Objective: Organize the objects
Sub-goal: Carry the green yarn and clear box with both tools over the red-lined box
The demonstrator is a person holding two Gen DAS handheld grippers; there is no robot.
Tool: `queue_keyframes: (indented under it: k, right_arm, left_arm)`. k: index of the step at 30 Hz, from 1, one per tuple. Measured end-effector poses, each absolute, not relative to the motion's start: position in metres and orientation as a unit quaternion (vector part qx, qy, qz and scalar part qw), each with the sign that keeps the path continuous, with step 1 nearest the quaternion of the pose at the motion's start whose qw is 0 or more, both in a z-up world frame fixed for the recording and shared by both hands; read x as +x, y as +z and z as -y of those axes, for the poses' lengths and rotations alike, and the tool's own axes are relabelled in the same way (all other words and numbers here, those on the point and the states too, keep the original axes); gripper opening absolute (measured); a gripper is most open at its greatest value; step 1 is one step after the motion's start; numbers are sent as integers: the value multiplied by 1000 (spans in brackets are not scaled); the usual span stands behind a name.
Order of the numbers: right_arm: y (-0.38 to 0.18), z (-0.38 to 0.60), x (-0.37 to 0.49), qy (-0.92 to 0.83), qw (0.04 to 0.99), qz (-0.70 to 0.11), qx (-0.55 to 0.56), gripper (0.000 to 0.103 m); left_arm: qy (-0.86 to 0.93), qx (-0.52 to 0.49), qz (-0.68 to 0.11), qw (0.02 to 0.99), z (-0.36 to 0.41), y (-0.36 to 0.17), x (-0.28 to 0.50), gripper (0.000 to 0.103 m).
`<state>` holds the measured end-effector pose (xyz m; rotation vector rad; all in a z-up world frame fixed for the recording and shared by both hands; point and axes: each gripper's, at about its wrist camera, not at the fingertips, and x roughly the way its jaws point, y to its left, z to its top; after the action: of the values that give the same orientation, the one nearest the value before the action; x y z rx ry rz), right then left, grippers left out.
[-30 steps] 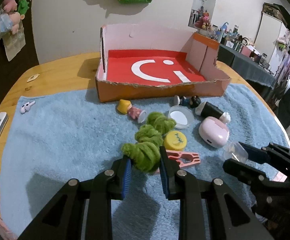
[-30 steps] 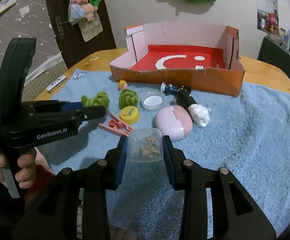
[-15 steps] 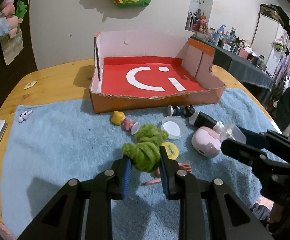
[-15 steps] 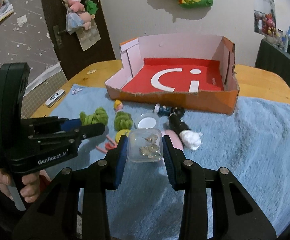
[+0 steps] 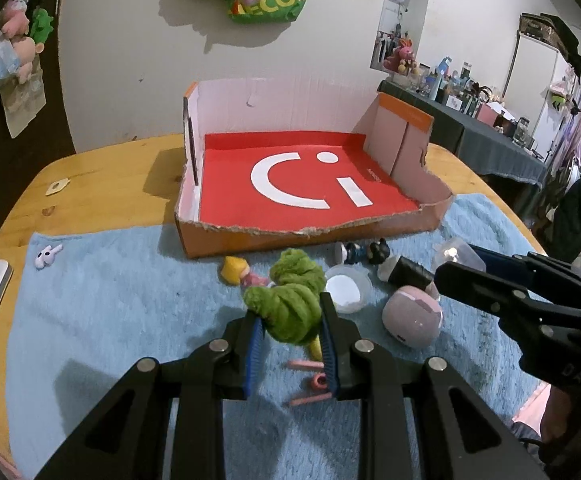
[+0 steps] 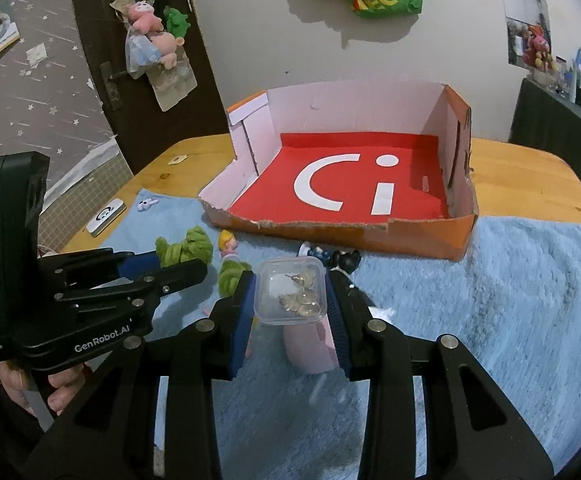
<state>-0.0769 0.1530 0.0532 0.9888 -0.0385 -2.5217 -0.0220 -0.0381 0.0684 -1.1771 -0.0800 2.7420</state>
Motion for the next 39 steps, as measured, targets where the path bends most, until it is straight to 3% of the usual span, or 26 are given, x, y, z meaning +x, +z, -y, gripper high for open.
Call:
queue_keyframes:
  k: [39]
  right_arm:
    - [71,-154,-171,-905,193,1,380,33]
  left_arm:
    - [910,-407,23,73,32,87,-121,27]
